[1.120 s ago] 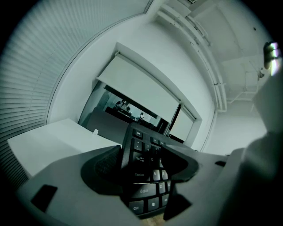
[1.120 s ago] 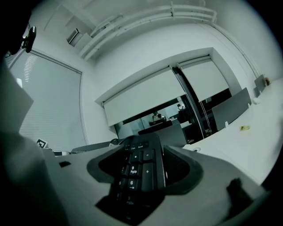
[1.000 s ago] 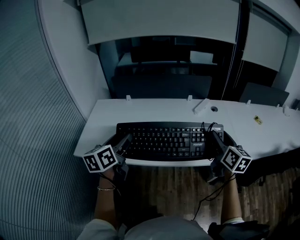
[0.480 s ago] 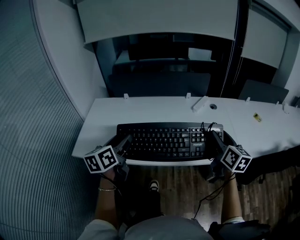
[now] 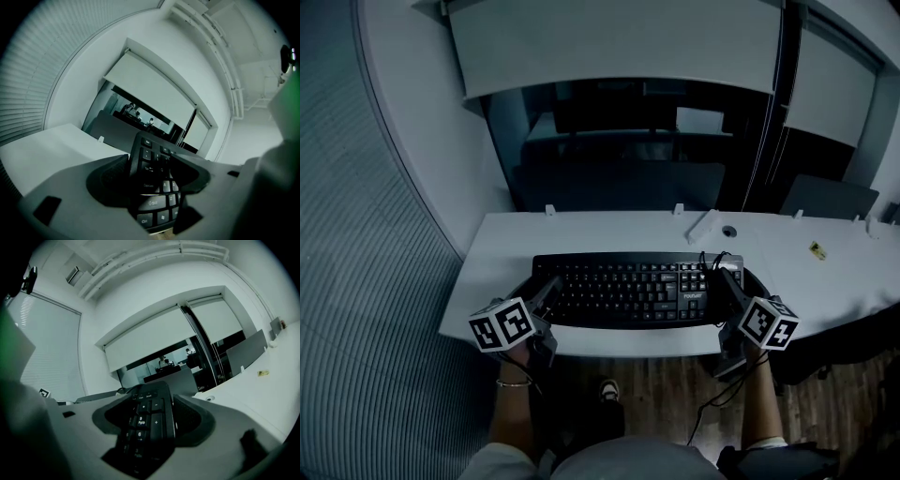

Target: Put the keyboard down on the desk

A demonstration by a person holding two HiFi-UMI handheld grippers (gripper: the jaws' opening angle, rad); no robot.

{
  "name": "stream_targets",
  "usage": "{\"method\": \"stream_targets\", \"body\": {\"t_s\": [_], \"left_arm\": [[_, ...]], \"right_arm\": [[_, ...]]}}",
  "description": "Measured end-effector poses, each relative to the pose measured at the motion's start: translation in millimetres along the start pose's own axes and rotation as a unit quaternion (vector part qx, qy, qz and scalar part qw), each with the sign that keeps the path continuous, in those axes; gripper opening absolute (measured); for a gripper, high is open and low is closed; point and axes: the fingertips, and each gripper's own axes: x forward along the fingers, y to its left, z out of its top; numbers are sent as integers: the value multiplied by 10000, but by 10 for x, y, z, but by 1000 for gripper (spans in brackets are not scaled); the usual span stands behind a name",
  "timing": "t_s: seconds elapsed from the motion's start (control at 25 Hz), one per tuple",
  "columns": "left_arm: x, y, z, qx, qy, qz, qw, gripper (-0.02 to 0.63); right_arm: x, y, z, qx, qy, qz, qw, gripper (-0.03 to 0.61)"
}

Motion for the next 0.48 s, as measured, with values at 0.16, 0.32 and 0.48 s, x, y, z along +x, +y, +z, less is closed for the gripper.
{"method": "stream_targets", "body": {"t_s": [0.16,0.32,0.48], "left_arm": [[4,26,5,-1,-22,16,10000,275],[3,40,-15,39,-75,-48,10000,275],[15,19,7,100,-85,-71,9999,275]], "right_arm": [[-2,13,28,-56,2,17,10000,253],[-36,37,19,-93,-43,30,9999,253],[-34,27,24,-96,-100,7,9999,253]]}}
